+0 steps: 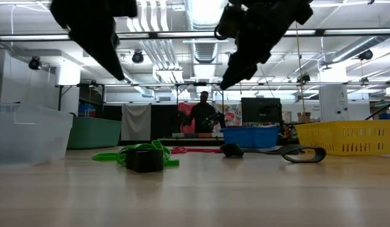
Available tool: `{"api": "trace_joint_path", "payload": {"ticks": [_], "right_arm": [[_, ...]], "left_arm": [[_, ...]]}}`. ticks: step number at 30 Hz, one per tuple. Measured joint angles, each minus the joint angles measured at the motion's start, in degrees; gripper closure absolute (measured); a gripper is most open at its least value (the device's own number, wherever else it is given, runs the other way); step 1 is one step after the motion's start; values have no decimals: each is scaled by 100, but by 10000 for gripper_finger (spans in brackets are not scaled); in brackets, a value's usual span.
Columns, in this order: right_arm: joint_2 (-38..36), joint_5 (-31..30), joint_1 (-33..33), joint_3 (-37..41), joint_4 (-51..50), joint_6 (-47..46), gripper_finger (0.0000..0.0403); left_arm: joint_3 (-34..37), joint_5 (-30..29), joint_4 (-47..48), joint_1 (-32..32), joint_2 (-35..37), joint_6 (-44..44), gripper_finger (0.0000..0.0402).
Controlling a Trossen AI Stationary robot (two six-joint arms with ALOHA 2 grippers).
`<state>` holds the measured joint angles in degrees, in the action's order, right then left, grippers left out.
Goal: Sort rubber bands into baskets
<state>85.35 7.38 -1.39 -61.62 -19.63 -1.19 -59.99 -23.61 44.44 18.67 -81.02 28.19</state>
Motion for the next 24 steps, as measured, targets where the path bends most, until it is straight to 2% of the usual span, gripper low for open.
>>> {"api": "trace_joint_path", "payload": {"ticks": [6, 9, 15, 18, 24], "right_arm": [[-577, -218, -25, 329, -169, -125, 216], [-925, -550, -22, 652, -105, -417, 216], [-1394, -652, -24, 1368, 980, -562, 216], [-1466, -649, -38, 1563, 1448, -492, 216], [-1451, -654, -52, 1545, 1526, -453, 216]], "left_arm": [[258, 429, -323, -484, -434, -765, 292], [572, 664, -736, -683, -482, -987, 292], [1216, 1266, -1523, -1039, -488, -1126, 292], [1540, 1261, -1688, -1123, -511, -1124, 292], [1835, 1273, -2162, -1144, -569, -1056, 292]]}}
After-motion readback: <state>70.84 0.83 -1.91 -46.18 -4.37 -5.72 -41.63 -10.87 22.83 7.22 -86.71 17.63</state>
